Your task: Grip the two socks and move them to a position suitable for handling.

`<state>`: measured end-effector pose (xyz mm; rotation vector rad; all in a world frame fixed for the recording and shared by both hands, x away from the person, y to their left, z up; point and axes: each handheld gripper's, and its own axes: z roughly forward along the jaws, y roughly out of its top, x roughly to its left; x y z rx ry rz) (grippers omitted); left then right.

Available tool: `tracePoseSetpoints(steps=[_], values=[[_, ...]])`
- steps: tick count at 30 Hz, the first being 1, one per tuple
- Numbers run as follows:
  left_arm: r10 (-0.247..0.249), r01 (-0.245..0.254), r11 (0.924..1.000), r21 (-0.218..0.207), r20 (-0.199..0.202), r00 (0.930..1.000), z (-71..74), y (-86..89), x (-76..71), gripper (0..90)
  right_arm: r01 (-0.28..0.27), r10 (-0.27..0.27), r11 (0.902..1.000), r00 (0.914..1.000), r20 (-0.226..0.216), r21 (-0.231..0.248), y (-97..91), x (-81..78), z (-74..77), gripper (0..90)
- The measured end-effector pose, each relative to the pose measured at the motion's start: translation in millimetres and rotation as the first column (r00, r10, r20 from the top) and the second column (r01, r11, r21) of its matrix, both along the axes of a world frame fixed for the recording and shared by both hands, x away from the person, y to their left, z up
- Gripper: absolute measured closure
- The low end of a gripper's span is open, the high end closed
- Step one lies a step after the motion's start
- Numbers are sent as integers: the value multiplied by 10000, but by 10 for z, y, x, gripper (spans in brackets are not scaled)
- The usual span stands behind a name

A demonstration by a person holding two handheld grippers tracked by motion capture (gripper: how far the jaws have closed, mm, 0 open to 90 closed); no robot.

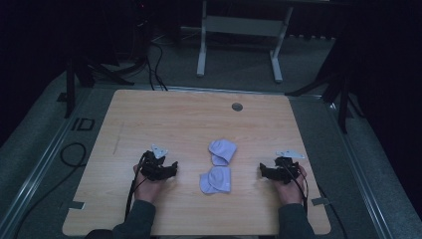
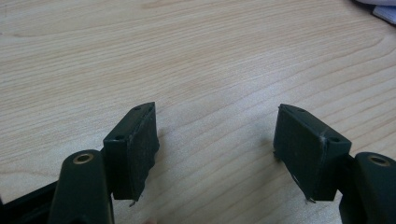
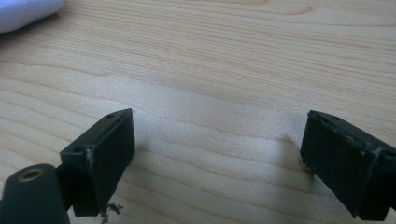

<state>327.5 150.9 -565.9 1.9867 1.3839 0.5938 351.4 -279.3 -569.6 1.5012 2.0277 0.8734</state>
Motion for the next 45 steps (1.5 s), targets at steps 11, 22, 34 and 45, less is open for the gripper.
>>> tracePoseSetpoints(steps=[11, 22, 34, 45], values=[[54, -54, 10000, -8, 13, 10000, -2, -6, -2, 307, 455, -457, 9989, 9985, -307, -90, 14, -60, 37, 143], [78, -78, 10000, 2, 11, 10000, -3, -15, -3, 295, 266, -280, 9994, 9977, -621, -234, 44, -168, 163, 494], [103, -103, 9999, -9, 42, 9999, -6, -23, -5, 293, -1005, 978, 9941, 9933, -609, -416, 212, -290, 307, 608], [39, -39, 10000, 36, -16, 10000, 4, -38, -10, 306, -2423, 2404, 9690, 9698, -416, -479, 481, -452, 450, 864]])
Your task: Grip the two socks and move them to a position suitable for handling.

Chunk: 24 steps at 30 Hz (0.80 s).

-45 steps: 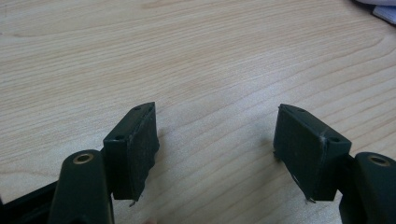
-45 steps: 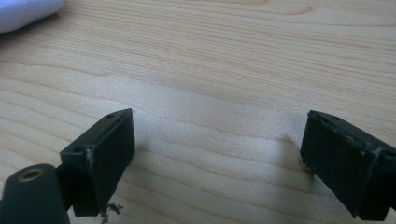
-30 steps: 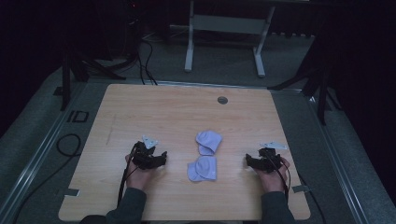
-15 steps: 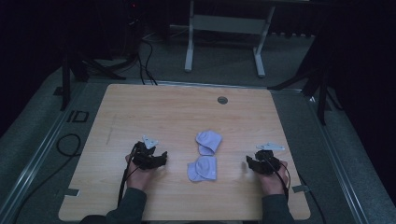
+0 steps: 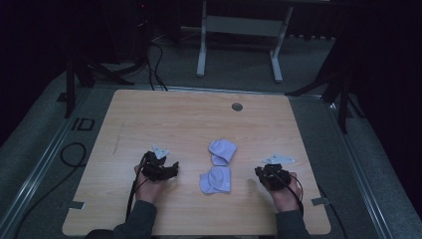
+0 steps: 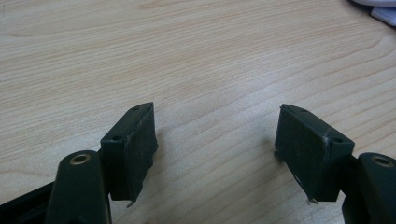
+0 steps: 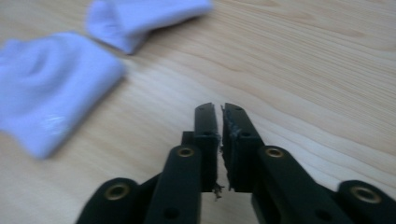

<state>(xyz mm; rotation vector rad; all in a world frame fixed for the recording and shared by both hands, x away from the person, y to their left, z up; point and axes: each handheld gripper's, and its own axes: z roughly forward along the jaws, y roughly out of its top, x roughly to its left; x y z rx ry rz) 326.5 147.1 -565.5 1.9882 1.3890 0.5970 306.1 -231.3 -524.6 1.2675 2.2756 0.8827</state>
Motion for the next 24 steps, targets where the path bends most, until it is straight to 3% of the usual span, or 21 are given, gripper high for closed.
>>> tracePoseSetpoints(steps=[4, 5, 6, 10, 19, 24], values=[[39, -39, 10000, 17, -61, 10000, 10, -14, -4, 340, -944, 947, 9954, 9953, -195, 141, 220, -74, 14, 896], [39, -39, 10000, 21, -71, 10000, 12, -15, -4, 340, -944, 947, 9954, 9953, -195, 141, 220, -74, 14, 896], [36, -35, 10000, 21, -75, 10000, 12, -17, -4, 342, -1323, 1324, 9912, 9909, -242, 60, 328, -109, 10, 895], [51, -51, 10000, 0, -67, 10000, 12, -21, -6, 348, -1917, 1917, 9814, 9810, -309, 21, 516, -166, -20, 878], [85, -85, 10000, -26, -5, 10000, 10, -36, -16, 362, -2376, 2375, 9714, 9698, -561, 45, 686, -198, -111, 876], [-138, 138, 9999, -39, -41, 9999, 27, -82, -41, 509, -2454, 2438, 9694, 9662, -832, -95, 753, -183, -198, 879]])
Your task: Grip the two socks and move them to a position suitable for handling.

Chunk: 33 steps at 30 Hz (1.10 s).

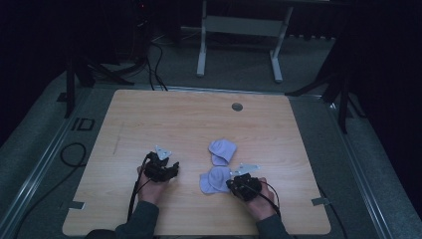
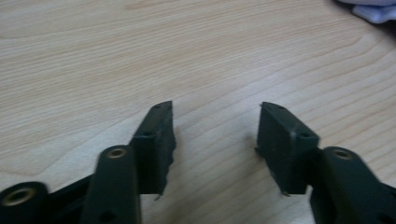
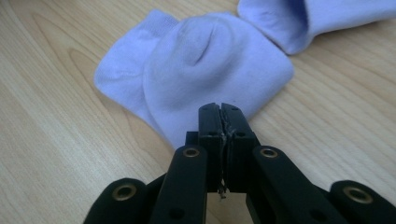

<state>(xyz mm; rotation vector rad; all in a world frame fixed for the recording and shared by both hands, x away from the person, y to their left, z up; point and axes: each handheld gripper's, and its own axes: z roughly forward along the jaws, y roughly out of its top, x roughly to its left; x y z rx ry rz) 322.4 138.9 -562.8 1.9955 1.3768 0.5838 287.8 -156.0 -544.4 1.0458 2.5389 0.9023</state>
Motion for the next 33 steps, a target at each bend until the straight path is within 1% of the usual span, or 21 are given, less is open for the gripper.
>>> tracePoseSetpoints(steps=[1, 3, 4, 5, 8, 11, 13, 14, 15, 16, 17, 18, 21, 23, 24, 25, 27, 28, 29, 31, 33], values=[[-63, 63, 9999, -125, -21, 10000, 3, -5, -1, 509, 0, 0, 10000, 10000, 0, 0, 0, 0, 0, 879], [-205, 192, 9979, -623, -191, 9996, 12, 2, -4, 558, -34, 34, 10000, 10000, -55, -49, 21, 5, -20, 880], [-292, 268, 9961, -835, -269, 9992, 18, 6, -8, 597, -34, 34, 9999, 10000, -12, -141, 40, 8, -39, 884], [-394, 366, 9946, -974, -273, 9988, 25, 3, -15, 597, -34, 34, 9999, 10000, -12, -141, 40, 8, -39, 884], [-719, 702, 9907, -1170, -111, 9973, 65, -37, -56, 645, -66, 67, 9998, 10000, 53, -179, 65, 14, -44, 885], [-1238, 1239, 9854, -1168, 78, 9923, 97, -102, -104, 711, -86, 87, 9998, 9999, 103, -152, 85, 30, -51, 886], [-1645, 1642, 9780, -1283, 82, 9863, 104, -155, -133, 756, -76, 79, 9998, 9999, 116, -207, 106, 32, -49, 886], [-1841, 1837, 9744, -1294, 85, 9829, 103, -182, -147, 804, -76, 78, 9997, 9999, 77, -215, 123, 46, -46, 885], [-1978, 1972, 9709, -1361, 93, 9802, 99, -213, -161, 804, -76, 78, 9997, 9999, 77, -215, 123, 46, -46, 885], [-2175, 2163, 9674, -1315, 51, 9760, 97, -237, -174, 845, -62, 63, 9998, 10000, 44, -211, 145, 62, -45, 885], [-2305, 2293, 9639, -1355, 66, 9730, 90, -268, -186, 845, -62, 63, 9998, 10000, 44, -211, 145, 62, -45, 885], [-2478, 2459, 9602, -1325, 17, 9688, 88, -294, -200, 891, -82, 84, 9996, 9999, 62, -256, 172, 71, -43, 885], [-2906, 2886, 9489, -1278, 30, 9568, 79, -390, -240, 899, -103, 105, 9996, 9999, 53, -267, 192, 81, -42, 885], [-3263, 3243, 9368, -1315, 66, 9452, 74, -448, -265, 899, -151, 152, 9995, 9999, 29, -269, 195, 91, -41, 884], [-3473, 3456, 9292, -1309, 103, 9377, 68, -475, -275, 897, -163, 163, 9995, 9999, -11, -262, 194, 96, -39, 885], [-3610, 3600, 9250, -1220, 145, 9325, 61, -504, -287, 897, -163, 163, 9995, 9999, -11, -262, 194, 96, -39, 885], [-3712, 3693, 9225, -1121, 38, 9285, 39, -545, -299, 896, -184, 184, 9993, 9998, -21, -323, 200, 99, -35, 885], [-3743, 3718, 9226, -1028, -51, 9273, 24, -557, -298, 897, -194, 193, 9991, 9998, -31, -368, 205, 101, -30, 886], [-3731, 3704, 9248, -867, -170, 9276, 6, -569, -298, 897, -221, 219, 9989, 9997, -50, -413, 211, 104, -25, 885], [-3650, 3628, 9280, -845, -115, 9309, -6, -580, -309, 899, -288, 284, 9989, 9995, -105, -361, 216, 108, 2, 881], [-3588, 3573, 9308, -765, -63, 9334, -5, -602, -319, 900, -327, 328, 9992, 9994, 53, -217, 228, 98, 66, 879]])
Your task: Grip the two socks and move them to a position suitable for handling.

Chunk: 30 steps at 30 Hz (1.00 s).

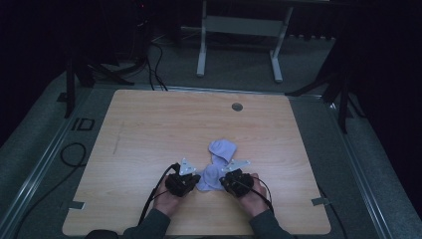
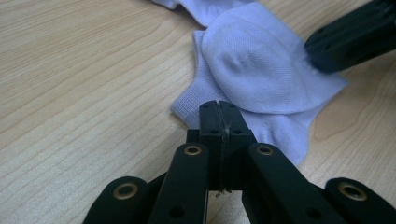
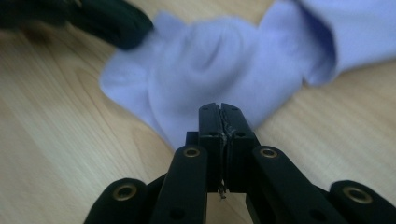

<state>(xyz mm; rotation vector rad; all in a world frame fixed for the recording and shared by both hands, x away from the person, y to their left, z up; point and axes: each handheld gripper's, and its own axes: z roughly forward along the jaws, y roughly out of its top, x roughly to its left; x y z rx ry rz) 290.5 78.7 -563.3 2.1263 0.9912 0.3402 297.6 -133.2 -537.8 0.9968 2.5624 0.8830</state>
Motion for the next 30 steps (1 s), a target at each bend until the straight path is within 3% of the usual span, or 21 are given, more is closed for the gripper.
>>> tracePoseSetpoints(steps=[4, 8, 14, 16, 18, 23, 27, 30], values=[[33, -33, 10000, -25, 5, 10000, -5, -5, -9, 900, -314, 306, 9993, 9986, 428, 180, 125, 31, 182, 866], [46, -46, 9999, -103, -20, 10000, -9, 2, -7, 900, -394, 388, 9992, 9978, 540, 104, 246, 104, 218, 808], [83, -83, 10000, -24, 49, 10000, -9, -7, -18, 900, -304, 307, 9994, 9994, 182, -140, 420, 307, 127, 633], [126, -126, 9999, -86, 35, 9999, -11, -8, -18, 900, -252, 251, 9993, 9997, -37, -269, 455, 349, 90, 617], [159, -158, 9998, -112, 55, 9999, -14, -7, -21, 900, -305, 294, 9983, 9993, -220, -505, 482, 383, 42, 631], [207, -208, 9998, 14, 183, 9996, -15, -24, -37, 900, -372, 360, 9975, 9991, -213, -595, 483, 393, 30, 854], [233, -232, 9997, -23, 159, 9996, -17, -20, -35, 900, -364, 363, 9988, 9993, -18, -337, 403, 353, 120, 862], [302, -301, 9995, -50, 170, 9994, -20, -22, -40, 900, -353, 353, 9993, 9994, 14, 117, 302, 320, 191, 861]])
